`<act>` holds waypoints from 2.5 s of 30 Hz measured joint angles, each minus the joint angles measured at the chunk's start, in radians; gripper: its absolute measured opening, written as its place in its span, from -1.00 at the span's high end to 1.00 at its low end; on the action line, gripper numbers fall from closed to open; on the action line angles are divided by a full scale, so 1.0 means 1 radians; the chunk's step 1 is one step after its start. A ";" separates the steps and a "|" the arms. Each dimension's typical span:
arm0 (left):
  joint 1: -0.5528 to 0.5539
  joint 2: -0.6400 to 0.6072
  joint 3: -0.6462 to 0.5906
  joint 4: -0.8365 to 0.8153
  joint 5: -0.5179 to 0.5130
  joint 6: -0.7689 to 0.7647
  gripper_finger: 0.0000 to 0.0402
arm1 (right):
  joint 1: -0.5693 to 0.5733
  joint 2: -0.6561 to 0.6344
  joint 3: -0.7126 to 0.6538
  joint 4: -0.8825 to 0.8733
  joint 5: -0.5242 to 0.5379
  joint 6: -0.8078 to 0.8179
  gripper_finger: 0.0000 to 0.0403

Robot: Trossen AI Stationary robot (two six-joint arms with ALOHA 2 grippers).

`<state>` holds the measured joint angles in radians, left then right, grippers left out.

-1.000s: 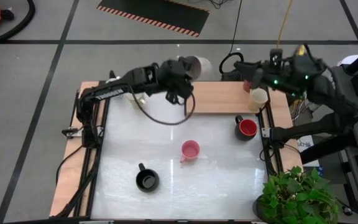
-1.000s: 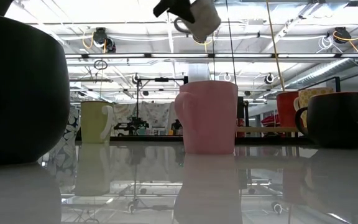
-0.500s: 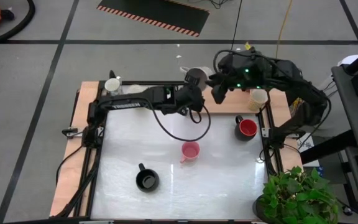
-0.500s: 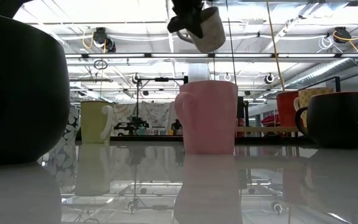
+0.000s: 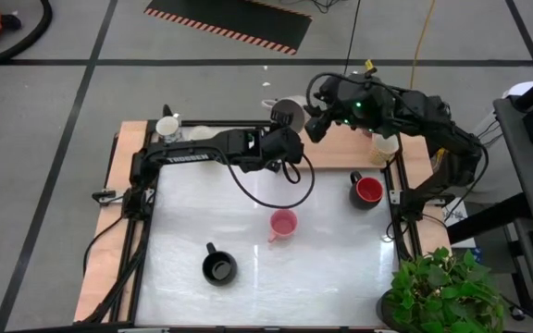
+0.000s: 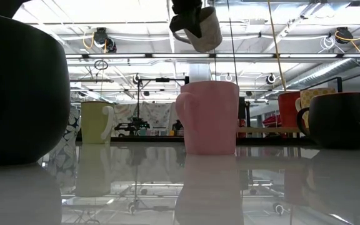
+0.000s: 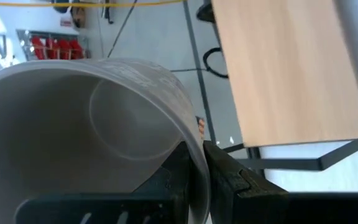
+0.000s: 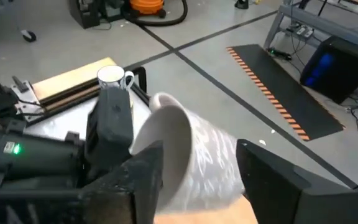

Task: Place coffee mugs
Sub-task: Put the gray mug on the shelf

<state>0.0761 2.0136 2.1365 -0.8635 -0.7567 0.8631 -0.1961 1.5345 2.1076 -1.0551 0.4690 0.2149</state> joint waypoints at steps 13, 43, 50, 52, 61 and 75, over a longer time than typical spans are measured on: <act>0.000 -0.001 -0.026 -0.024 0.020 0.034 0.85 | -0.021 -0.006 -0.093 0.065 -0.056 -0.094 -0.06; -0.068 0.002 -0.029 -0.018 -0.006 0.264 0.85 | -0.126 -0.006 -0.158 -0.075 -0.394 0.056 0.63; -0.081 0.003 -0.029 -0.019 0.000 0.234 0.84 | -0.126 -0.006 -0.160 -0.089 -0.399 0.049 0.96; -0.081 0.003 -0.029 -0.014 0.010 0.178 0.82 | -0.126 -0.006 -0.160 -0.091 -0.396 0.054 0.98; -0.090 -0.005 -0.020 0.070 0.162 -0.212 0.17 | -0.141 -0.004 -0.167 -0.144 -0.391 0.074 0.99; -0.101 -0.036 -0.018 0.233 0.055 -0.404 -0.65 | -0.257 -0.005 -0.165 -0.200 -0.370 0.080 0.99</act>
<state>-0.0249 1.9777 2.1189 -0.6301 -0.7017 0.4589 -0.4527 1.5290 1.9427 -1.2556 0.0990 0.2948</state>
